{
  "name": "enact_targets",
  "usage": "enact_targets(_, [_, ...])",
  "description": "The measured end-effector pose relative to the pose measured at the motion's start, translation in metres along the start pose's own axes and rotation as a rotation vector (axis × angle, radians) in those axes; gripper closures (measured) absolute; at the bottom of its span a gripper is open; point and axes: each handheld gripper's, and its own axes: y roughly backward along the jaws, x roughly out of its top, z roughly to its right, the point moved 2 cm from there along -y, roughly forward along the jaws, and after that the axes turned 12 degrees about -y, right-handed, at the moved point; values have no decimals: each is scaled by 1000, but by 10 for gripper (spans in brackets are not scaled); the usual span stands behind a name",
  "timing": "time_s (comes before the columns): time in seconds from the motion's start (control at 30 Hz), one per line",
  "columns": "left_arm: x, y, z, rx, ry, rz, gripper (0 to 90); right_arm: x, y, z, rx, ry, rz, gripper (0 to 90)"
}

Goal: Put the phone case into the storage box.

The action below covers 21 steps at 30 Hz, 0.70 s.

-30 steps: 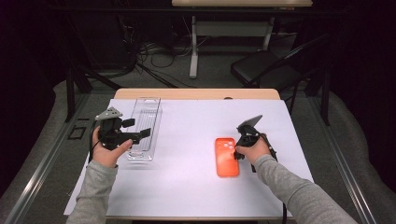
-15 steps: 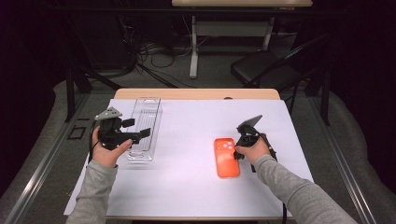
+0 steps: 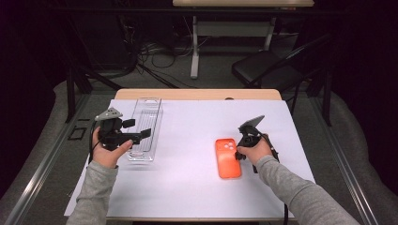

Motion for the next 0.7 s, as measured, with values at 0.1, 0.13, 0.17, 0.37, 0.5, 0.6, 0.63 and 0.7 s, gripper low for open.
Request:
enact_targets(0.1, [0, 0, 0, 2, 0, 0, 155, 0, 2, 1, -10, 3, -10, 862])
enact_targets(0.13, [0, 0, 0, 1, 0, 0, 155, 0, 2, 1, 8, 2, 9, 862])
enact_targets(0.17, [0, 0, 0, 1, 0, 0, 155, 0, 2, 1, 8, 2, 9, 862])
enact_targets(0.37, [0, 0, 0, 2, -2, 0, 155, 1, 9, 2, 39, -11, 32, 862])
enact_targets(0.5, [0, 0, 1, 2, 2, 0, 155, 1, 11, 4, 60, -7, 59, 862])
enact_targets(0.6, [0, -1, 0, 2, 0, -1, 155, 2, 15, 4, 30, -9, 45, 862])
enact_targets(0.63, [0, -1, 0, 2, -1, -2, 155, 2, 16, 4, 38, -25, 47, 862])
enact_targets(0.7, [0, -1, 0, 3, -1, -2, 155, 3, 15, 5, 57, -18, 72, 862])
